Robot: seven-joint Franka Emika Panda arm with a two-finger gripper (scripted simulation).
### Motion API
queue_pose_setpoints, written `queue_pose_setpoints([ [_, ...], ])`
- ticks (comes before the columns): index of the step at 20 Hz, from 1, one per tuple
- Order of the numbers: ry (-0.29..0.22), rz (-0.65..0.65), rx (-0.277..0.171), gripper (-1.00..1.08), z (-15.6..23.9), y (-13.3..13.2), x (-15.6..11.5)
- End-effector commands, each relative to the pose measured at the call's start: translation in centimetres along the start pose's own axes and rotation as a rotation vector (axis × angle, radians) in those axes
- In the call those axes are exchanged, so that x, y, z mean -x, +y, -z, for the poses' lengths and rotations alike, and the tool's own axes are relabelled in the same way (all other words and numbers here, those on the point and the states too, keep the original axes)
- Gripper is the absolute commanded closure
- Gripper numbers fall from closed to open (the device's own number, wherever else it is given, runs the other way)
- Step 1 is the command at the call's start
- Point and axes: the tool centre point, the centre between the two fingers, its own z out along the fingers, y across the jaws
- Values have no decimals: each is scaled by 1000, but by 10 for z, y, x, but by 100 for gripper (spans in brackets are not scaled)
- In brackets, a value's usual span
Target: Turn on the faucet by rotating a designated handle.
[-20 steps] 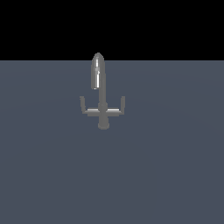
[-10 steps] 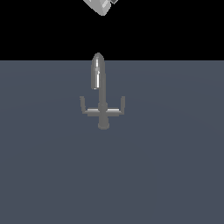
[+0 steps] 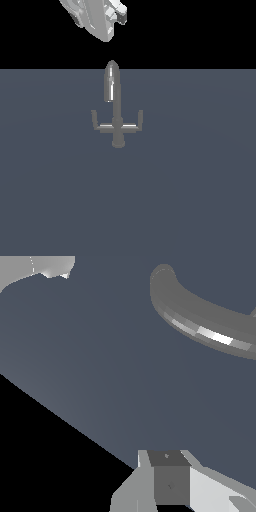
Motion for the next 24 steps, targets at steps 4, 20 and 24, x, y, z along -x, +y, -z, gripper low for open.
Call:
queue_pose_setpoints([
  [4, -71, 168, -17, 108, 6, 25, -7],
  [20, -239, 635, -102, 108, 19, 96, -40],
  [24, -273, 747, -131, 108, 21, 112, -51],
])
